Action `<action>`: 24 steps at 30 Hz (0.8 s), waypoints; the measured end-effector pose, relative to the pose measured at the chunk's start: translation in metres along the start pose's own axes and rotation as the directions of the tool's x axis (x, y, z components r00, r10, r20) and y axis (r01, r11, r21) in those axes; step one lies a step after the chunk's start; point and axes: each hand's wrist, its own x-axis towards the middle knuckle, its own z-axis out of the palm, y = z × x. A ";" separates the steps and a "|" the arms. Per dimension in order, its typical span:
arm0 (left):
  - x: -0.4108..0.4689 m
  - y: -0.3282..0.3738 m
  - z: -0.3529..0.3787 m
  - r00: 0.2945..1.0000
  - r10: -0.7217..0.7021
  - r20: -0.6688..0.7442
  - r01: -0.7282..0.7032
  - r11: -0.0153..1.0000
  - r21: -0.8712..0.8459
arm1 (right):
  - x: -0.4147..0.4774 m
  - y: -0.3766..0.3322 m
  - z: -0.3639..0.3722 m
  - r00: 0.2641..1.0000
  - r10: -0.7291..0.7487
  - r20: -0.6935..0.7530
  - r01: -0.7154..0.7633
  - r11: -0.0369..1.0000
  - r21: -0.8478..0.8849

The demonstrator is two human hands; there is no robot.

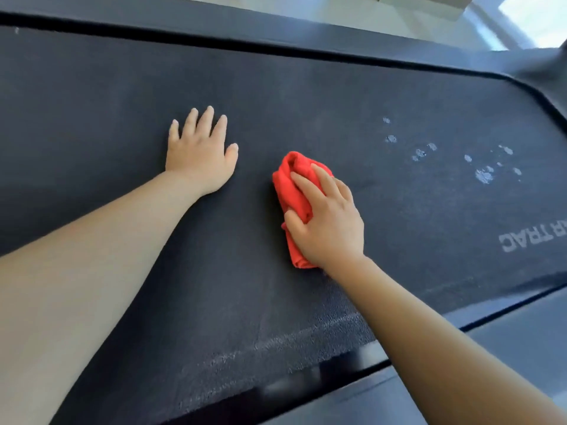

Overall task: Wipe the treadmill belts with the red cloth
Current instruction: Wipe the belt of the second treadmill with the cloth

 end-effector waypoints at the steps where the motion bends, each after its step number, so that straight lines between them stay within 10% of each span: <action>1: -0.012 0.003 0.002 1.000 0.023 -0.011 -0.023 1.000 0.002 | 0.009 0.000 0.000 1.000 0.027 0.013 -0.027 1.000 0.006; 24: -0.132 0.007 0.002 0.995 0.070 -0.065 -0.072 0.997 -0.027 | -0.069 -0.009 -0.004 0.989 -0.143 0.030 0.142 0.989 0.043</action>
